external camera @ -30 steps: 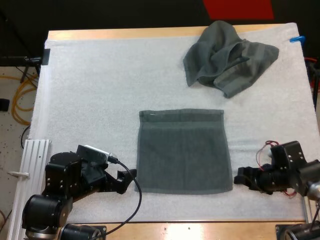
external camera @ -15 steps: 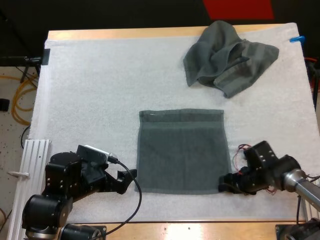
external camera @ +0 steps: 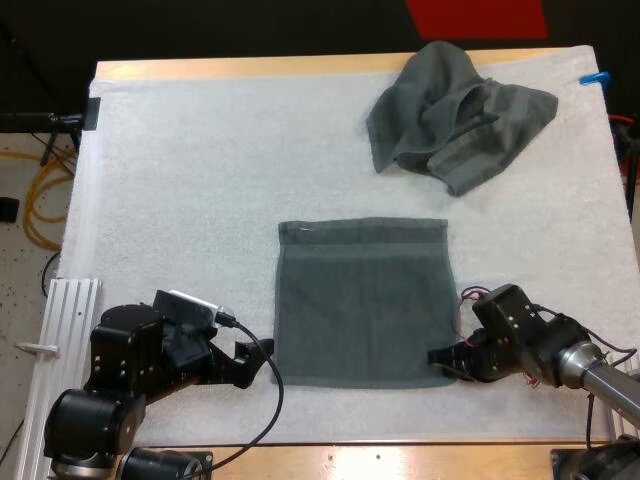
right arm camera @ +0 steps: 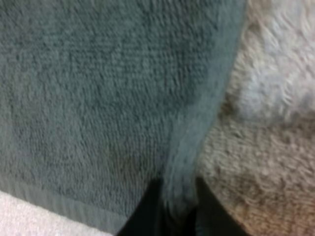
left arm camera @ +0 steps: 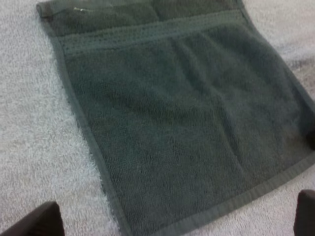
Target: Pick towel from pile fold and stack
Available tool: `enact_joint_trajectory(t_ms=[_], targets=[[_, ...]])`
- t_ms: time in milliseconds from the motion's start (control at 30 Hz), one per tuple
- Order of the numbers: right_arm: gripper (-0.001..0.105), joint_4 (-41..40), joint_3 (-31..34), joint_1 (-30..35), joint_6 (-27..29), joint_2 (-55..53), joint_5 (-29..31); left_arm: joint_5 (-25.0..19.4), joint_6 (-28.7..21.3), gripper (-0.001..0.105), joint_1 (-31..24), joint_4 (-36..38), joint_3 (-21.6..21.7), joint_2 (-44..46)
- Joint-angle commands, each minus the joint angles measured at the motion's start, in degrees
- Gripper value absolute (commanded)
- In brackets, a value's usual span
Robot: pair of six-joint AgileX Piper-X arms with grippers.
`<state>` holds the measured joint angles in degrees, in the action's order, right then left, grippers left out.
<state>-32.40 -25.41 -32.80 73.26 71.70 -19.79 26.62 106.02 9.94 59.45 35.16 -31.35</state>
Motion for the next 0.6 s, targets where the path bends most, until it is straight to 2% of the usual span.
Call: enact_joint_trajectory(t_ms=[0, 200, 333, 567], targets=[[0.000, -0.1, 0.0, -0.1, -0.2, -0.9, 0.7, 1.0, 0.4, 0.090, -0.2, -0.6, -0.2, 0.3], [0.000, -4.2, 0.0, -0.1, -1.4, -6.2, 0.7, 2.2, 1.3, 0.090, 0.2, -1.3, -2.3, -1.0], [0.000, -8.2, 0.0, -0.1, -1.5, -9.5, 1.5, 1.9, 3.1, 0.090, 2.7, -4.9, -4.0, -3.8], [0.000, -10.2, 0.0, -0.1, -1.5, -12.3, 3.2, 1.1, 4.8, 0.090, 8.8, -7.6, -4.2, -16.6]])
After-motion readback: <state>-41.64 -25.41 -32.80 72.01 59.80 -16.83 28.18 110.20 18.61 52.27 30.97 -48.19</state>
